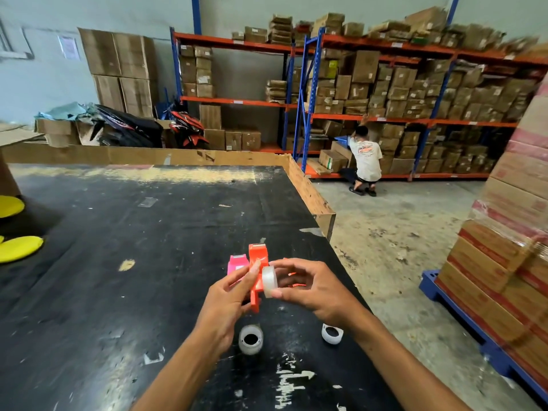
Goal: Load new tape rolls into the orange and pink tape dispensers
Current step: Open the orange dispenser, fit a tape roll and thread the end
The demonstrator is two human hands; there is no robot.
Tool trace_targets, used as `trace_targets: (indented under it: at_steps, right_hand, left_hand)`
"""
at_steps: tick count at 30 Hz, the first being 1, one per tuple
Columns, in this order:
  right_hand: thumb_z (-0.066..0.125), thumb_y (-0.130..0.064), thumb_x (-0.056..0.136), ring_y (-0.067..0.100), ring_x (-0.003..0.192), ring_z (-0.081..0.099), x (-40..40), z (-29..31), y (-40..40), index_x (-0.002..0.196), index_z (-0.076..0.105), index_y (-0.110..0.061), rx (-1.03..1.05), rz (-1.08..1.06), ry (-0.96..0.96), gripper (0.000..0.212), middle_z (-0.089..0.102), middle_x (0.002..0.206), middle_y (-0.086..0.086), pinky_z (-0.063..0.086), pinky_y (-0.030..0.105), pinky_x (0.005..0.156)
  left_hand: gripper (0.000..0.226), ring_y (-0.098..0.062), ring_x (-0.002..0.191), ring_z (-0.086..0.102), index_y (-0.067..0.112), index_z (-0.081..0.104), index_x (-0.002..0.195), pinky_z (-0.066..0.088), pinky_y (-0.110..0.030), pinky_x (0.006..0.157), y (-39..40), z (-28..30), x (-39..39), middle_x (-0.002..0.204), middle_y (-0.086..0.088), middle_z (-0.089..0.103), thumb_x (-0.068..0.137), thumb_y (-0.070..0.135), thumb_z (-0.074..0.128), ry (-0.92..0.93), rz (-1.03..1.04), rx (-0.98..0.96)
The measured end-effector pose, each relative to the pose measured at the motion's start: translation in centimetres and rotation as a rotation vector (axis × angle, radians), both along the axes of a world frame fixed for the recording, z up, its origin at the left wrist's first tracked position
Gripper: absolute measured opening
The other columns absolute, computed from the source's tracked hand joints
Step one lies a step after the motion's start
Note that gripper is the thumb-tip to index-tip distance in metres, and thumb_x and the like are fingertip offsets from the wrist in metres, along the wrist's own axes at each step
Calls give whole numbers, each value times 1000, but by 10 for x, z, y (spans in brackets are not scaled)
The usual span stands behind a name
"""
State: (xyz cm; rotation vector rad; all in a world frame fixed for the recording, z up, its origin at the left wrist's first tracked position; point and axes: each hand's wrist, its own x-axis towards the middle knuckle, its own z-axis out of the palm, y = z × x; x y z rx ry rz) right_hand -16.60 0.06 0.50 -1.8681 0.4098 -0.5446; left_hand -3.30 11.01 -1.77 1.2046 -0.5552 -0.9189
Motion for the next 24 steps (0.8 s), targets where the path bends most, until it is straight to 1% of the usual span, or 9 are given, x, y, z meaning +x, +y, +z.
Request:
trace_targets:
  at_steps: [3,7,9,12,15,18,20,21,24]
  right_hand:
    - [77,-3,74,11,94,70,1,-4,-1,118,65,-13,41,5,-35,47,72,103,1,54,23,81]
    - [79,-8,74,11,96,70,7,-4,1,123,63,-15,-42,-2,-14,52,72,110,9,53,22,83]
    - [80,-11,74,5,89,67,11,-2,3,129,55,-20,-96,-18,16,61,73,109,8,51,18,77]
    - [82,-14,72,3,83,63,18,-3,5,134,39,-27,-115,-34,41,77,73,108,5,50,19,75]
    - [82,-14,72,1,84,65,22,-3,5,135,36,-31,-114,23,89,80,72,105,-5,51,18,76]
    - [80,-15,75,8,87,69,24,5,-7,123,55,-22,-30,50,86,55,72,95,-8,55,20,75]
    - [75,-23,79,15,79,71,27,4,-29,101,69,-16,-15,-154,37,24,74,87,-2,55,24,69]
    - [73,-26,81,18,76,70,29,-1,-42,92,72,-14,-77,-292,65,16,74,83,1,56,28,68]
    - [66,-41,81,24,84,67,37,-27,-71,81,69,-16,-306,-500,443,25,70,85,4,49,33,69]
  left_hand:
    - [42,-9,70,70,16,73,107,53,-22,58,0,0,-2,88,-5,77,72,40,66,6,-19,-20]
    - [45,-15,85,71,14,74,106,54,-30,78,-1,-2,-2,100,-10,77,78,46,62,37,-35,-17]
    - [49,-13,82,71,11,74,105,51,-29,79,-1,-4,0,99,-9,77,77,49,60,93,-61,4]
    - [42,-9,70,72,11,74,100,49,-30,73,-2,-6,4,92,-7,78,82,45,57,192,-75,33]
    - [34,-13,66,72,10,72,102,50,-31,70,-2,-7,14,88,-7,78,84,35,60,270,-86,60]
    - [38,-21,72,70,8,69,105,54,-34,69,-4,-5,24,89,-10,76,73,28,65,350,-63,66]
    - [43,-25,79,66,7,67,107,56,-38,71,-5,-4,29,94,-12,72,69,27,66,384,-35,59]
    - [44,-26,81,65,6,66,108,57,-38,71,-6,-3,30,95,-12,70,69,27,67,392,-28,54]
    - [47,-27,83,63,4,64,111,55,-42,76,-6,-5,33,96,-13,67,69,24,67,401,-6,44]
